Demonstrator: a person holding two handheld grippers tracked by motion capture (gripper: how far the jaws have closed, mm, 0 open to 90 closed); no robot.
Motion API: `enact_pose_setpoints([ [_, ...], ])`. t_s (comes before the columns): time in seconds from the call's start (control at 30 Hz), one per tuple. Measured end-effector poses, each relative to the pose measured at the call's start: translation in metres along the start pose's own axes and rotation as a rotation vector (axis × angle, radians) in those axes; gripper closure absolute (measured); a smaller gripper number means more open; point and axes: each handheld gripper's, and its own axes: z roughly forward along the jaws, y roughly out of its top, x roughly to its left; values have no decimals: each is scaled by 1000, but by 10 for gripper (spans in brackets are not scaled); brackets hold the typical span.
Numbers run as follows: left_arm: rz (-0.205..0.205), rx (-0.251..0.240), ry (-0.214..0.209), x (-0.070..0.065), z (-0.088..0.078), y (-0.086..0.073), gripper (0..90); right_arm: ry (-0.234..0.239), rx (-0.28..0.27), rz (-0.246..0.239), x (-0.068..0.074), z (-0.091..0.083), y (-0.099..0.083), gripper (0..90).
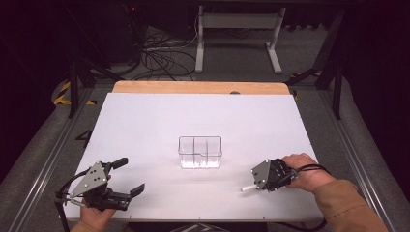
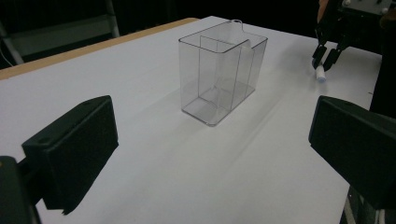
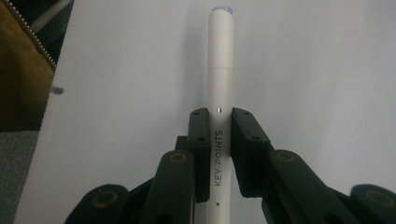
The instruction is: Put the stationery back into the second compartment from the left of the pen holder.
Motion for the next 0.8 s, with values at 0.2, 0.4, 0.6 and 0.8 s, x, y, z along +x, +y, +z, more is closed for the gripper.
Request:
enact_pose_setpoints([
  [0.2, 0, -1, 1, 0, 0, 0, 22, -80, -132, 48, -3, -20, 0, 788],
  [0.4, -3, -1, 1, 0, 0, 0, 22, -169, -252, 89, -5, -39, -1, 788],
  [0.6, 1, -1, 3, 1, 0, 0, 22, -259, -352, 176, -8, -53, 2, 788],
  [0.8, 1, -2, 3, 1, 0, 0, 22, -356, -443, 291, -11, -63, 5, 788],
])
